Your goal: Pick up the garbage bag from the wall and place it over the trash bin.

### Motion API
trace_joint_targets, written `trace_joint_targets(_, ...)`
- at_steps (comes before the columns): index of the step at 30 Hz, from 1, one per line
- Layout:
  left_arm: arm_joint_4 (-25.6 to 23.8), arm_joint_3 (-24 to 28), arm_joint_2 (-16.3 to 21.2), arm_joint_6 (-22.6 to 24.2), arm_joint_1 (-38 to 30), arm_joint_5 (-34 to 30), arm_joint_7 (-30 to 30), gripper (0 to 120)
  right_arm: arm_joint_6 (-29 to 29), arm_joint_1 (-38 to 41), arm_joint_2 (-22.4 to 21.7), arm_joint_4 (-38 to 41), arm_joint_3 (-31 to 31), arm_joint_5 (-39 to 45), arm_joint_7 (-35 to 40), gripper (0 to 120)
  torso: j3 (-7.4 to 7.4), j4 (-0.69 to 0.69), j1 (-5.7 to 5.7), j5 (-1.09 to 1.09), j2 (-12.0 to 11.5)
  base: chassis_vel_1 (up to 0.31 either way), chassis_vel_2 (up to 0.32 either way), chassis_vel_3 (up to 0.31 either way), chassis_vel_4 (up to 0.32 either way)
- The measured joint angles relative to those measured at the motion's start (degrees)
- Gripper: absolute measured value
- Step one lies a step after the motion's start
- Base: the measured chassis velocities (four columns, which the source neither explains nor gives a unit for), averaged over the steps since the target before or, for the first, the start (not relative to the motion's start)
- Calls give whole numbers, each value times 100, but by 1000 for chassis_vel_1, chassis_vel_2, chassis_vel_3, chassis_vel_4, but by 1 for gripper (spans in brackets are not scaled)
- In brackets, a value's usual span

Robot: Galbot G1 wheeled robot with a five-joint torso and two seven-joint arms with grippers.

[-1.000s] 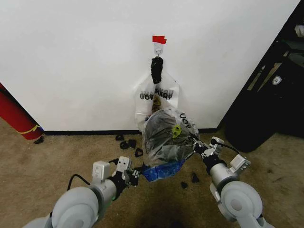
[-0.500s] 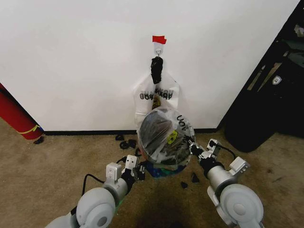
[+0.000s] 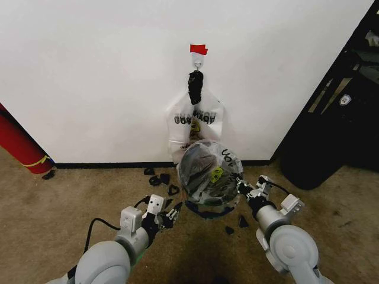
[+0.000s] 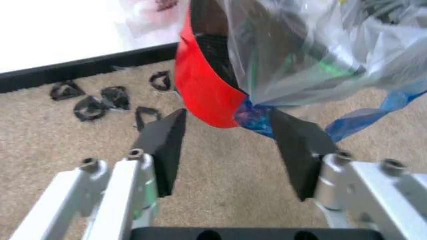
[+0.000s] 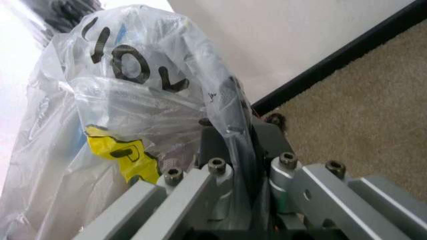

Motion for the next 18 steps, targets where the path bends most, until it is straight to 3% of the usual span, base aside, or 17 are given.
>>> trace_joint_targets(4, -410, -58, 56, -122, 12, -349, -99, 75, 50, -76, 38, -29, -3, -180, -53, 1, 0, 1, 0, 1, 0, 0, 0, 0, 0)
trace_joint_targets(6, -426, -58, 63, -129, -17, -407, -97, 78, 59, -84, 40, -29, -13, -217, -65, 1, 0, 1, 0, 1, 0, 0, 0, 0, 0)
trace_joint_targets(7, -457, -42, 97, -153, -214, -649, -62, 86, 131, -135, 55, -30, -84, -501, -141, 1, 0, -3, 0, 0, 0, 0, 0, 0, 0)
trace_joint_targets(10, -462, 64, 171, -140, -581, -969, -12, 91, 220, -203, 83, 5, -183, -862, -244, 1, 0, 0, 0, 1, 0, 0, 0, 0, 0)
trace_joint_targets(18, -383, 533, 323, 25, -1891, -1592, 99, 65, 366, -333, 155, 124, -307, -1497, -430, 1, 0, 0, 0, 1, 0, 0, 0, 0, 0)
